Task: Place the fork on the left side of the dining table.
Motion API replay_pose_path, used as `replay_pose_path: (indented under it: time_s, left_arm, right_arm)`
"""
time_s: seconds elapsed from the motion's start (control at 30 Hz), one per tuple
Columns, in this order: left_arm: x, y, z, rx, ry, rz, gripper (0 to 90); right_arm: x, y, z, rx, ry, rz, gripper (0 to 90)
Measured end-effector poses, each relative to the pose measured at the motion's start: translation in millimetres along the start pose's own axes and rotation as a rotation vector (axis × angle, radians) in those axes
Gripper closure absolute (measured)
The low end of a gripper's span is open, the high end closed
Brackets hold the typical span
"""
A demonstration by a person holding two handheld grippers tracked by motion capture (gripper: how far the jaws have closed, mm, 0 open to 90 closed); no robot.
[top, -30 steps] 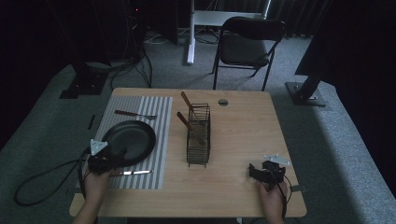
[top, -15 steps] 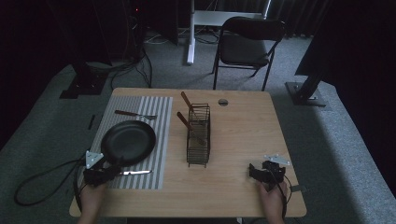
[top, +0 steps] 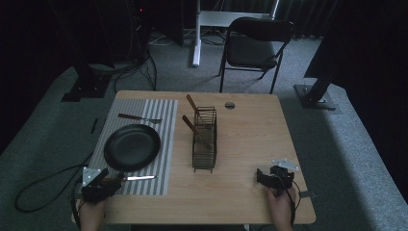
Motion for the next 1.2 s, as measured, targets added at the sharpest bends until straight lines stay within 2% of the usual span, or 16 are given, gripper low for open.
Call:
replay_pose_path:
  time_s: [0.1, 0.13, 0.2, 0.37, 0.43, 0.47, 0.5, 0.53, 0.63, 0.7, 0.77, 0.87, 0.93, 0.97, 1.03, 1.2]
  left_arm:
    - [-4.4, 1.3, 5.5, 0.021, -0.02, 0.015, 29.0]
    - [-5.5, 1.4, 7.9, 0.008, -0.062, 0.028, 29.0]
    - [-6.5, 0.7, 9.2, -0.011, -0.069, 0.023, 29.0]
    - [-12.3, -1.6, 9.8, 0.024, -0.04, 0.041, 25.9]
    - [-17.5, -5.6, 10.8, 0.054, -0.043, 0.07, 24.9]
    - [-18.4, -7.4, 11.2, 0.063, -0.045, 0.107, 21.3]
    - [-18.4, -7.4, 11.2, 0.063, -0.045, 0.107, 15.4]
    - [-17.6, -10.7, 11.9, 0.06, -0.058, 0.128, 15.4]
    - [-14.7, -14.6, 10.9, 0.08, -0.051, 0.105, 15.3]
    - [-14.0, -15.9, 10.3, 0.078, -0.042, 0.1, 8.3]
    - [-14.7, -18.2, 8.7, 0.128, -0.018, 0.085, 8.3]
    - [-18.1, -17.9, 11.2, 0.185, -0.012, 0.109, 8.2]
    - [-19.4, -17.1, 12.3, 0.196, -0.02, 0.122, 5.2]
    - [-20.9, -15.9, 12.8, 0.207, -0.012, 0.134, 0.0]
    - [-21.6, -13.9, 12.8, 0.228, -0.004, 0.123, 0.0]
    - [-23.3, -9.0, 12.0, 0.214, -0.004, 0.121, 0.0]
  right_arm:
    - [0.0, 0.0, 0.0, 0.0, 0.0, 0.0, 12.7]
    - [0.0, 0.0, -0.1, 0.0, -0.001, 0.0, 12.7]
    - [0.0, 0.0, -0.1, 0.0, 0.0, 0.0, 12.7]
    - [0.0, 0.0, 0.0, 0.0, 0.0, 0.0, 12.7]
    - [0.0, 0.0, 0.0, 0.0, 0.0, 0.0, 12.7]
    - [0.0, 0.0, 0.0, 0.0, 0.0, 0.0, 12.7]
    - [0.0, 0.0, 0.0, 0.0, 0.0, 0.0, 12.7]
    - [0.0, 0.0, -0.1, 0.0, -0.001, 0.0, 12.7]
    - [0.0, 0.0, 0.0, 0.0, -0.001, 0.0, 12.7]
    - [0.0, 0.0, 0.0, 0.0, 0.0, 0.0, 12.7]
    - [0.0, 0.0, 0.0, 0.0, 0.0, 0.0, 12.7]
    - [0.0, 0.0, 0.0, 0.0, 0.0, 0.0, 12.7]
    - [0.0, 0.0, -0.1, 0.0, 0.0, 0.0, 12.7]
    - [0.0, 0.0, -0.1, 0.0, -0.001, 0.0, 12.7]
    - [0.0, 0.0, 0.0, 0.0, 0.0, 0.0, 12.7]
    - [0.0, 0.0, 0.0, 0.0, 0.0, 0.0, 12.7]
Point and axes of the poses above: each handheld gripper's, and its own axes: y roughly forward along the jaws, x roughly out of its top, z roughly to its left, the point moved 3 cm from there along y, roughly forward along the jaws, and after that the axes turned 15 degrees about -y, right-handed, at the moved point
